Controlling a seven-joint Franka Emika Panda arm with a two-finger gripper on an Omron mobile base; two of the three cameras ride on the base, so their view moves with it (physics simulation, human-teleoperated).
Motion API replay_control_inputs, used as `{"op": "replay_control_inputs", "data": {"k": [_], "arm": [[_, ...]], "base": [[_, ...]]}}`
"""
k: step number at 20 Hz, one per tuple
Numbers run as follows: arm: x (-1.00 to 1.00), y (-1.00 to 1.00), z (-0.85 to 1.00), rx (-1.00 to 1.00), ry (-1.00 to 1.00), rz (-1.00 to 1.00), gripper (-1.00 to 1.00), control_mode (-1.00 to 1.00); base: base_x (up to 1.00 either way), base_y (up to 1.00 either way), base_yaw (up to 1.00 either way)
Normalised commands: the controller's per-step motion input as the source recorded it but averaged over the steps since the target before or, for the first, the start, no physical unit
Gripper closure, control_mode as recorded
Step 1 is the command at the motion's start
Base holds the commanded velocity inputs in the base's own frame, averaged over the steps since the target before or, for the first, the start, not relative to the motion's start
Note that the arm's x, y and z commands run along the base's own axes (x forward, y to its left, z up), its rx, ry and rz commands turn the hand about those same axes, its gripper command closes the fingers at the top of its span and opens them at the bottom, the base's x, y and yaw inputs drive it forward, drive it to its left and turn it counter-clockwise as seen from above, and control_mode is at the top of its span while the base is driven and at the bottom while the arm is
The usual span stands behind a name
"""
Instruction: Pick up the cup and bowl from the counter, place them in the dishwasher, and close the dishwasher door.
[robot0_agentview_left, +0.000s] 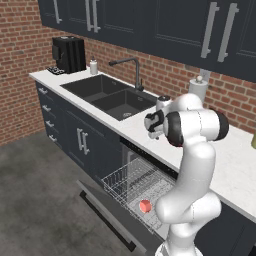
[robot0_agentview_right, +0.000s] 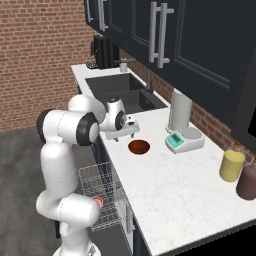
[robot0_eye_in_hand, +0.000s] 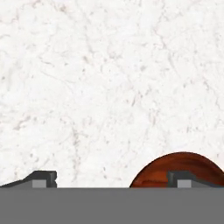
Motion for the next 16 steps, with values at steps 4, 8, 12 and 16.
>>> {"op": "replay_control_inputs", "data": {"k": [4,8,12,16], "arm": [[0.06,-0.24,-0.18,0.0,0.0,0.0,-1.0,-1.0],[0.0,-0.21,-0.16,0.0,0.01,0.0,-1.0,-1.0],[0.0,-0.2,-0.07,0.0,0.0,-0.01,-1.0,-1.0],[0.0,-0.07,-0.16,0.0,0.01,0.0,-1.0,-1.0]], "base": [[0.0,0.0,0.0],[0.0,0.0,0.0],[0.0,0.0,0.0],[0.0,0.0,0.0]]}}
